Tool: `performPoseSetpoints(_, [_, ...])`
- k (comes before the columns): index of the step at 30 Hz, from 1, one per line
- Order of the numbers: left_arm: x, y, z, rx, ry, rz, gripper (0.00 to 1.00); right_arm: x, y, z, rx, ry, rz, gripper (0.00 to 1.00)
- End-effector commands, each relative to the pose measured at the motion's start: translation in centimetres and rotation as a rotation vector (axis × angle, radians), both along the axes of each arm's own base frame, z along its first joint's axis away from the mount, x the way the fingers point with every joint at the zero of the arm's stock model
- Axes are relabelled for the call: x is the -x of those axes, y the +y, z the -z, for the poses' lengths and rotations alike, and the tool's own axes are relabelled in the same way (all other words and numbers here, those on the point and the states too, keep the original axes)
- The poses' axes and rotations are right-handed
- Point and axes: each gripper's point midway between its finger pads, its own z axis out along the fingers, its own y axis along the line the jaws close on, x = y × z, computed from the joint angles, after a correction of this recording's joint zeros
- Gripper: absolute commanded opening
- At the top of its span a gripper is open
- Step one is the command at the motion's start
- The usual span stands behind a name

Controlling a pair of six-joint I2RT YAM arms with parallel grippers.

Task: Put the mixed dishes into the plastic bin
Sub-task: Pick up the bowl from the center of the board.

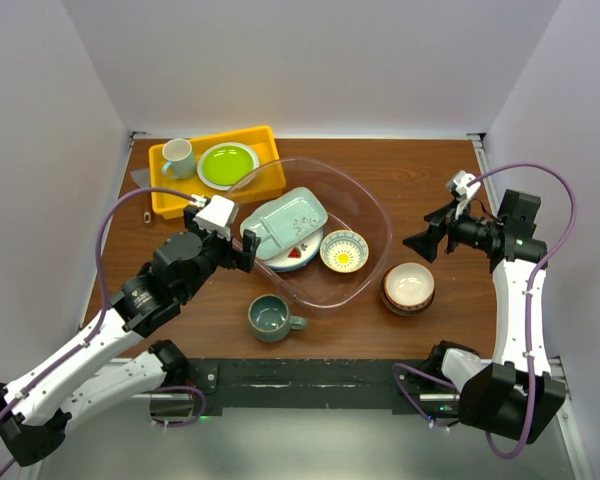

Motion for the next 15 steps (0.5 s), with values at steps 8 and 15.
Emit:
performPoseSetpoints(8, [-0.32,0.48,-0.82,0.005,-0.039,-0.021,1.0,0.4,0.43,-0.53,-0.012,-0.032,-0.037,0.98])
performPoseSetpoints(15, [-0.35,0.59,-0.93,0.007,-0.041,-0.025,1.0,0.53,0.57,-0.49,-0.014,-0.033,-0.047,0.98])
